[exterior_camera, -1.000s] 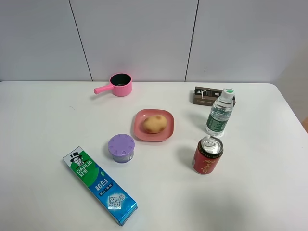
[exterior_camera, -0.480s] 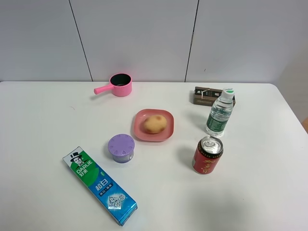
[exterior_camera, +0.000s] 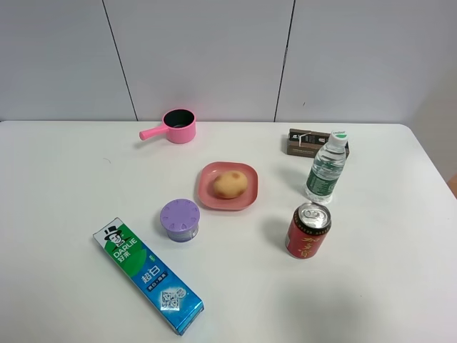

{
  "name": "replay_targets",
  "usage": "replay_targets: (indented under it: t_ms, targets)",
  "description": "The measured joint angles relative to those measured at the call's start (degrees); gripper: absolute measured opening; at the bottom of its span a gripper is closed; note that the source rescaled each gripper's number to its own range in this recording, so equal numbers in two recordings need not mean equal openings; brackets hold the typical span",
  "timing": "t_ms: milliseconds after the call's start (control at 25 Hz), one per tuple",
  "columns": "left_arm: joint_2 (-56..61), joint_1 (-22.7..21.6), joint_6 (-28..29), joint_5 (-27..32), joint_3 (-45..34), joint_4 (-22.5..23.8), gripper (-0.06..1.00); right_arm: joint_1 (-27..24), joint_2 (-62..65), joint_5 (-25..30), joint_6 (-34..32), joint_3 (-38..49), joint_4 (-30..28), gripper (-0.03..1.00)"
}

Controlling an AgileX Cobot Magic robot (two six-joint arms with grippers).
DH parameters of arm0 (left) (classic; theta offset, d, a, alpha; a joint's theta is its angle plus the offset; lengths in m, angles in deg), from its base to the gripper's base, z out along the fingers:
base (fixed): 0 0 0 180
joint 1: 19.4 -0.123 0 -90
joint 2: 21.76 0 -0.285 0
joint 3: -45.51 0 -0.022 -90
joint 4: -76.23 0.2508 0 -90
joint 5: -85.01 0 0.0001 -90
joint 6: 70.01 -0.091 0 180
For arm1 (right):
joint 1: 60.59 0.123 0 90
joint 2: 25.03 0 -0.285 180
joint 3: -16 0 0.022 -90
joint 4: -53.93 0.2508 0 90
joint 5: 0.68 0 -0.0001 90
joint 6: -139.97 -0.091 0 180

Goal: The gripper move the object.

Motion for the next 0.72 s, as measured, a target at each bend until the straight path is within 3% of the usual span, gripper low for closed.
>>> replay_targets:
  t_ms: [200,480,720]
  targets:
    - [8.04,0.00,4.61,0.12,-7.78,-6.42,0.87,0.00,0.00,0.00,0.00,0.00,0.00,1.00]
    - [14.86,0.00,14.92,0.17,-20.38,-8.13,0.87,0.00,0.00,0.00,0.00,0.00,0.00,1.00]
    - [20.54,0.00,19.69,-3.61,-31.59,-9.20,0.87,0.00,0.00,0.00,0.00,0.00,0.00,1.00]
